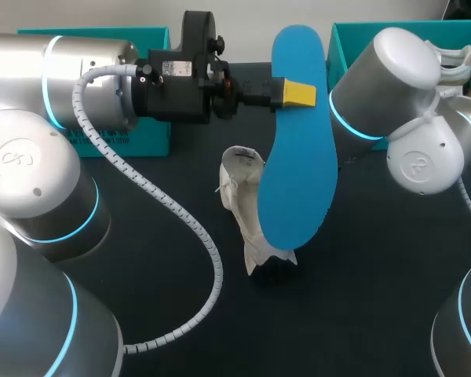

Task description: Take the shoe out of the shoebox, open the shoe tongue, remove and reinsert the insole, then place the shoe into the shoebox

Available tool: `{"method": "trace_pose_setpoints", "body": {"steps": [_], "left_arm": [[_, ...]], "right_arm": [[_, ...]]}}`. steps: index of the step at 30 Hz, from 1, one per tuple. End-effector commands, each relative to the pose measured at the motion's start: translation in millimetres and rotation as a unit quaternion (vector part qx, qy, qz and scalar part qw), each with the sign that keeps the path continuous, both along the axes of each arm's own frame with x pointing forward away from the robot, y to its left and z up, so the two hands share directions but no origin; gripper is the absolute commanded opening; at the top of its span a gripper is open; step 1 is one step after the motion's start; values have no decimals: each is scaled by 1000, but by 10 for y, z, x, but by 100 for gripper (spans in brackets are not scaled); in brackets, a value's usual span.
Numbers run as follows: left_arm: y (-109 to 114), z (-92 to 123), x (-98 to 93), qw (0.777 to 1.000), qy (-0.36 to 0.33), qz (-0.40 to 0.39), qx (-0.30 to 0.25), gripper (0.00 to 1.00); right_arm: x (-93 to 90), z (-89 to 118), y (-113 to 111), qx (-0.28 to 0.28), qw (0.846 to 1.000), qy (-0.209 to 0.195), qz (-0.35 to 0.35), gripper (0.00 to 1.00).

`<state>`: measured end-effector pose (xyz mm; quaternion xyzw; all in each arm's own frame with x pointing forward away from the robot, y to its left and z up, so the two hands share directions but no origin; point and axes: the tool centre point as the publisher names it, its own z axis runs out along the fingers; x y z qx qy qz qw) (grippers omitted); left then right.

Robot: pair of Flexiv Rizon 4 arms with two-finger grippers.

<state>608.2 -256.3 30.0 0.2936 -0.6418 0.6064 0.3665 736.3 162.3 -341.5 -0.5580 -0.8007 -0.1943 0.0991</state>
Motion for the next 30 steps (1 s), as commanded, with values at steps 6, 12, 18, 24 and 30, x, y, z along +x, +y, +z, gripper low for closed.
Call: {"method": "trace_pose_setpoints", "body": {"steps": [6,12,18,24,30], "left_arm": [[4,-3,-9,1000,0,0,1,0],[4,-3,-9,1000,0,0,1,0],[4,-3,-9,1000,0,0,1,0],[4,-3,-9,1000,0,0,1,0],[4,-3,-9,1000,0,0,1,0]], "right_arm": [[-66,-189,11,5,1000,-3,-23,0],[-80,-280,-9,9,1000,-2,-30,0],[-86,-337,-29,15,999,1,-45,0],[-129,-223,-66,26,998,-3,-63,100],[-225,60,-188,64,994,-4,-87,100]]}}
